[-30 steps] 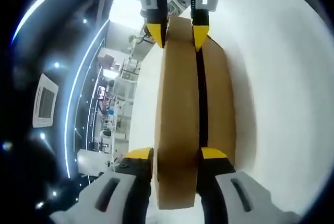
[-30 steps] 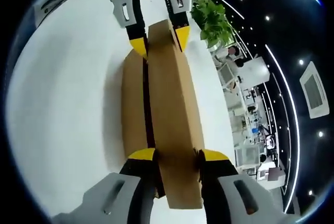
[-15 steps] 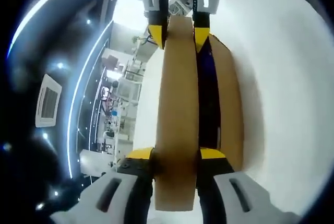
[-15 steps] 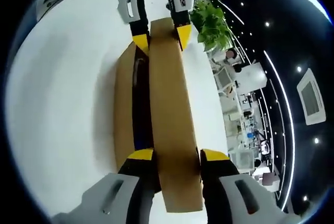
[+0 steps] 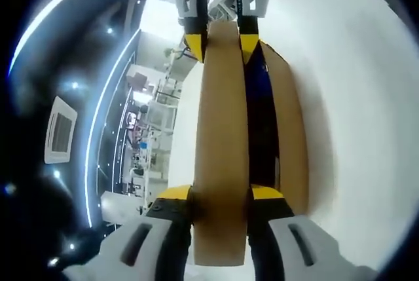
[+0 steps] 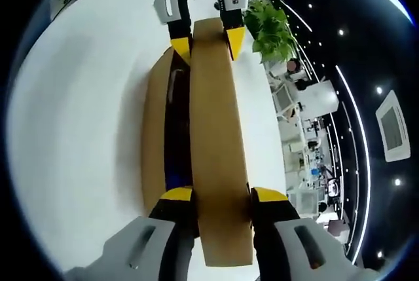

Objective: Operate the shoe box by opening the lid, removing the specified soft item, and placing it in the target area until the item is outside and the box remains undamaged.

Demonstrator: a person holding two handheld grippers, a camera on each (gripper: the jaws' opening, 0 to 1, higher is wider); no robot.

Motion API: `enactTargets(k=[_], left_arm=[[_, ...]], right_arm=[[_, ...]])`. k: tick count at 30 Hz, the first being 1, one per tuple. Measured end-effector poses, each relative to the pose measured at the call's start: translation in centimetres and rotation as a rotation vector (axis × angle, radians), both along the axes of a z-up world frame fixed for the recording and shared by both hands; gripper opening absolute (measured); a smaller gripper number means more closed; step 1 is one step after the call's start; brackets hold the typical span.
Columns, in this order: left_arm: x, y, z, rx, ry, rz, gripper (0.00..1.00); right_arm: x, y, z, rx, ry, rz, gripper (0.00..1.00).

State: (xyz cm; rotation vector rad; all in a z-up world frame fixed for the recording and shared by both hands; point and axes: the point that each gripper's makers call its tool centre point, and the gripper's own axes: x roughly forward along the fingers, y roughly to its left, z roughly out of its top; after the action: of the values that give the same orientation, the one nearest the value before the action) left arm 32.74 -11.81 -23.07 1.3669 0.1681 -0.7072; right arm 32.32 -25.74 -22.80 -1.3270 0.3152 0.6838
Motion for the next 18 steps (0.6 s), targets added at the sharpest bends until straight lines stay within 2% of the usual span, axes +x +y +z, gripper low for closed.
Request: enactTargets(k=[13,18], left_arm=[[0.8,0.3,0.9,-0.029,0.013,-0.017,0.32],[0.8,0.1,1.1,-0.018,0.021,-0.028,0.32]], right_arm=[[-0.1,0.4,1.0,0.019,0.044,-0.024,0.31],[-0.1,0.2,0.7,0.030,0.061,-0.037,0.32]])
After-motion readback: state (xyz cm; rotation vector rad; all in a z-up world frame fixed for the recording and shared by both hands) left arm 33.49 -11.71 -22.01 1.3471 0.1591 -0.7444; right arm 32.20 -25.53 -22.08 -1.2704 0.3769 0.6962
